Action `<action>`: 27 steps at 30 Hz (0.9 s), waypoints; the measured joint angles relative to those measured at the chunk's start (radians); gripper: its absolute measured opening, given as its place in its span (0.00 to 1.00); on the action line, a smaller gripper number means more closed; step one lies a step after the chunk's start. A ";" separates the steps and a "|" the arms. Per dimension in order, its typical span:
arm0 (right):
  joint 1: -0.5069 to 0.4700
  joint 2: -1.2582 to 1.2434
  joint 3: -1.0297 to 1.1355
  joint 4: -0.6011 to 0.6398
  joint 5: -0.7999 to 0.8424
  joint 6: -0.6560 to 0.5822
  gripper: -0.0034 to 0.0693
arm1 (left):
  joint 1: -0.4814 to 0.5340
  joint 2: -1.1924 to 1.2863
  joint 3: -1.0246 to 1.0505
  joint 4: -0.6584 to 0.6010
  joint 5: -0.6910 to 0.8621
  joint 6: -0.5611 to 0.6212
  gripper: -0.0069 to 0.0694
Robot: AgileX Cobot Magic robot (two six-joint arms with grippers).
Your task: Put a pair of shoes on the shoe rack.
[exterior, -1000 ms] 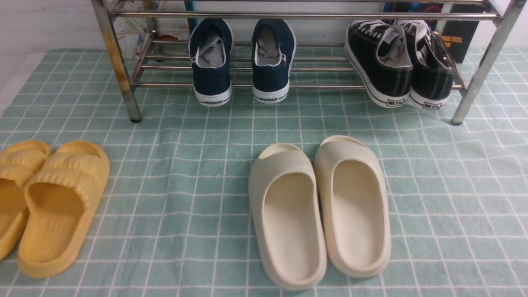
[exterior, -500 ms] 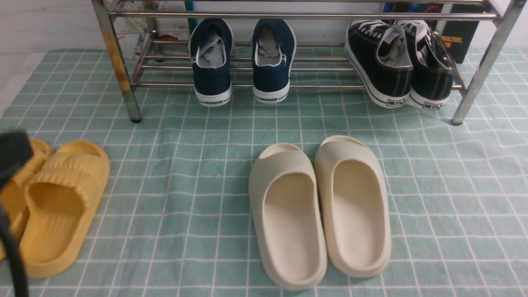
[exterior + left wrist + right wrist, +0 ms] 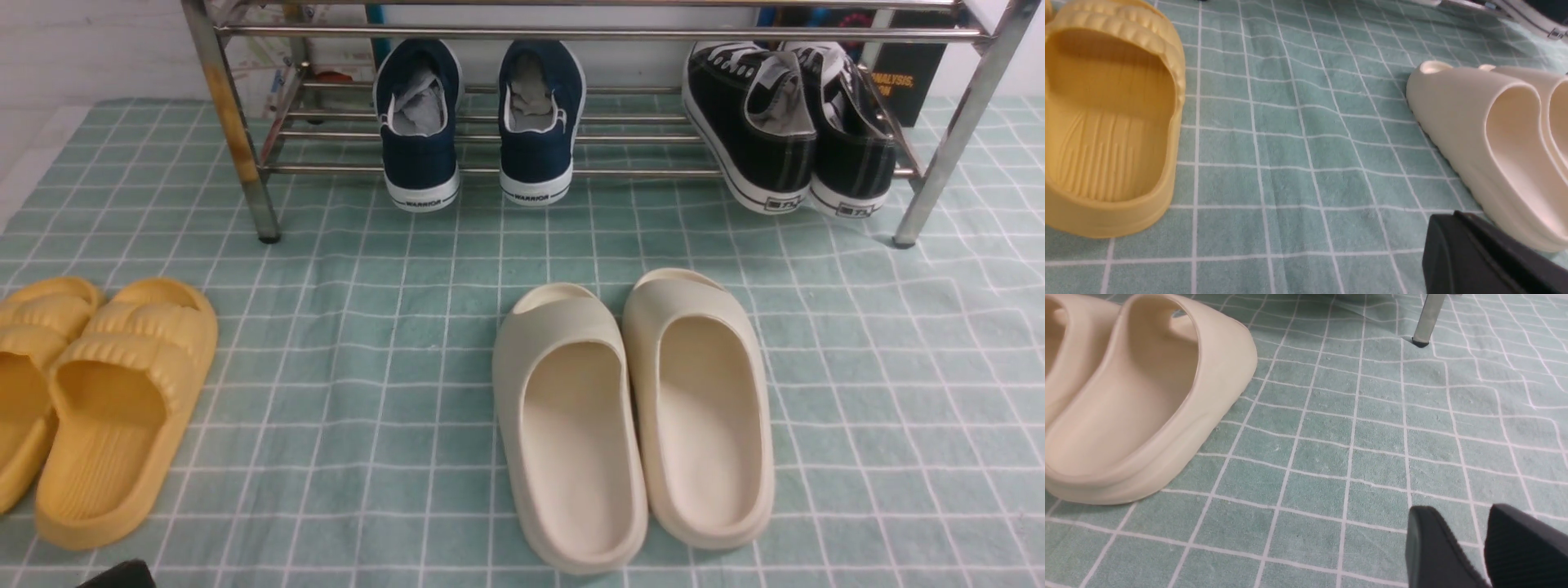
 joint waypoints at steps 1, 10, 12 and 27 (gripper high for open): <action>0.000 0.000 0.000 0.000 0.000 0.000 0.38 | 0.000 0.006 0.002 0.002 0.000 0.008 0.07; 0.000 0.000 -0.001 0.000 0.003 0.000 0.38 | 0.079 -0.053 0.103 -0.074 -0.078 0.152 0.07; 0.000 0.000 -0.001 0.000 0.003 0.000 0.38 | 0.147 -0.059 0.115 -0.126 -0.083 0.253 0.07; 0.000 0.000 -0.001 0.000 0.003 0.000 0.38 | 0.259 -0.060 0.118 -0.205 -0.081 0.396 0.07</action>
